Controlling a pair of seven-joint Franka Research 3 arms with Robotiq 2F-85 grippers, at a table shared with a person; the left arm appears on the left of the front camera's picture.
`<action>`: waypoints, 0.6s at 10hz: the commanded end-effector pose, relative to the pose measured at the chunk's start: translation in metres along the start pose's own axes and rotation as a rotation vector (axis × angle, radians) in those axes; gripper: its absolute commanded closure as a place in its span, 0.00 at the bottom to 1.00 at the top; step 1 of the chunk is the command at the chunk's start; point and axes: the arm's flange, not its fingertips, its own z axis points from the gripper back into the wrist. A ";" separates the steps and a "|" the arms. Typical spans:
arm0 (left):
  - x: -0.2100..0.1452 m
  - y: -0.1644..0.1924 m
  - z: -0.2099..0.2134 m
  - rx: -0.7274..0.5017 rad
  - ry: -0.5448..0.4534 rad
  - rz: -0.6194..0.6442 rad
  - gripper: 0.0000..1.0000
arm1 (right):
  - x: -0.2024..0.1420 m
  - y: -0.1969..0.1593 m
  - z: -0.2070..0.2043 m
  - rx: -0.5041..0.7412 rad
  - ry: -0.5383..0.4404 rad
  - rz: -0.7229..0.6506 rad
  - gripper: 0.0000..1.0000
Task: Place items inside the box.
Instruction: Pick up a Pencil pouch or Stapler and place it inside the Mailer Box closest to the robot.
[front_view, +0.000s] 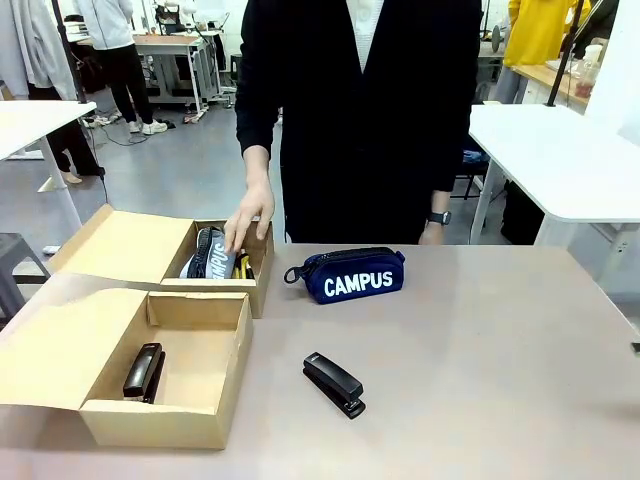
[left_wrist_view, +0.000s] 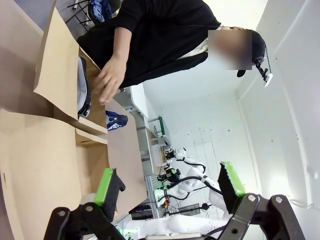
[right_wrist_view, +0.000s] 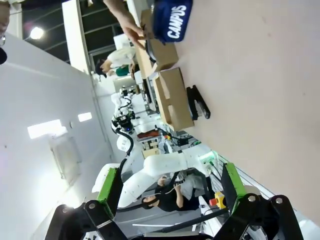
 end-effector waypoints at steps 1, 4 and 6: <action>0.000 -0.002 -0.001 -0.018 -0.005 -0.016 0.00 | -0.010 0.040 0.003 0.010 -0.014 -0.001 0.00; 0.000 -0.002 -0.001 -0.018 -0.005 -0.016 0.00 | -0.010 0.040 0.003 0.010 -0.014 -0.001 0.00; 0.000 -0.002 -0.001 -0.018 -0.005 -0.016 0.00 | -0.010 0.040 0.003 0.010 -0.014 -0.001 0.00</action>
